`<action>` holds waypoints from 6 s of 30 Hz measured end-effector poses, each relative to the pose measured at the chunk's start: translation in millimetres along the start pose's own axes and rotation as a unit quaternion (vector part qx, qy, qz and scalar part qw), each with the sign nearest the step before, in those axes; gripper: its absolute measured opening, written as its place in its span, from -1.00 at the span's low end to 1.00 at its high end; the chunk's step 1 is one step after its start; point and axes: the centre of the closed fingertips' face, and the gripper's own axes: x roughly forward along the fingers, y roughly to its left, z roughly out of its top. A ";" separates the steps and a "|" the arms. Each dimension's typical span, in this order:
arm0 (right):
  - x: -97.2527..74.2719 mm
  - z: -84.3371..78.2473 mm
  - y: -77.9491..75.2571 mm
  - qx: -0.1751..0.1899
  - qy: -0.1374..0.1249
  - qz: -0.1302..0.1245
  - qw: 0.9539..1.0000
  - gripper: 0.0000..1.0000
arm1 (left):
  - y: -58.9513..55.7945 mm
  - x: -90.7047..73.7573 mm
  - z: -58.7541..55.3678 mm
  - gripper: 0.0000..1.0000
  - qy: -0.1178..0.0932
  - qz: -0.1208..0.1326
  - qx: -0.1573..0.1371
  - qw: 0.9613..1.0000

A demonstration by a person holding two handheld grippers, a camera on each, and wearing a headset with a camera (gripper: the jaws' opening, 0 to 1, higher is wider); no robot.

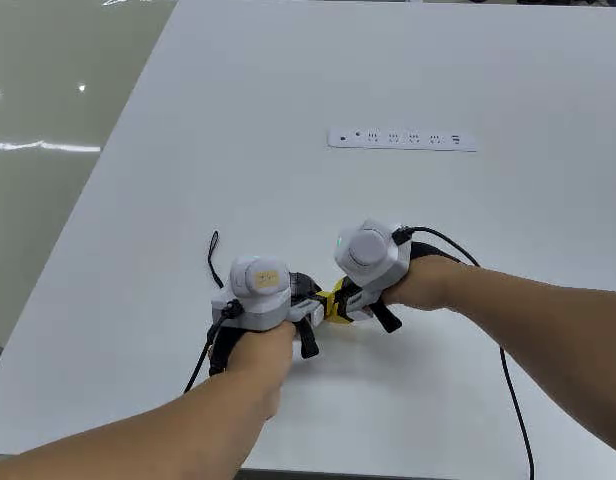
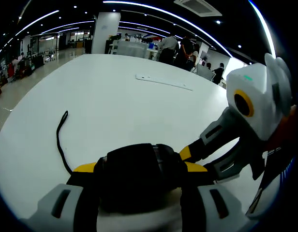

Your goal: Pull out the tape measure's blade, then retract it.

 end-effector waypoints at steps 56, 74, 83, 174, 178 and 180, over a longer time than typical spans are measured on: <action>-11.5 -8.9 6.7 0.082 -0.062 -0.010 0.995 0.88 | -1.2 -1.6 -0.2 0.32 -0.003 -0.013 0.012 1.000; -18.1 -3.1 -2.2 0.083 -0.076 -0.045 0.993 1.00 | -2.0 -0.4 -3.2 0.35 0.012 -0.033 0.004 0.999; -35.7 -11.3 -8.8 0.107 -0.087 -0.073 0.988 1.00 | -2.6 0.0 -4.2 0.35 0.021 -0.033 0.008 0.999; -219.5 -198.3 49.4 0.262 -0.189 -0.300 0.898 1.00 | 147.7 -158.7 15.8 0.98 -0.077 -0.133 0.127 0.980; -218.2 -198.4 49.7 0.263 -0.190 -0.299 0.898 1.00 | 142.9 -159.5 18.6 0.98 -0.078 -0.135 0.133 0.979; -217.3 -198.7 49.9 0.263 -0.190 -0.298 0.898 1.00 | 142.3 -159.6 18.3 0.98 -0.077 -0.136 0.138 0.978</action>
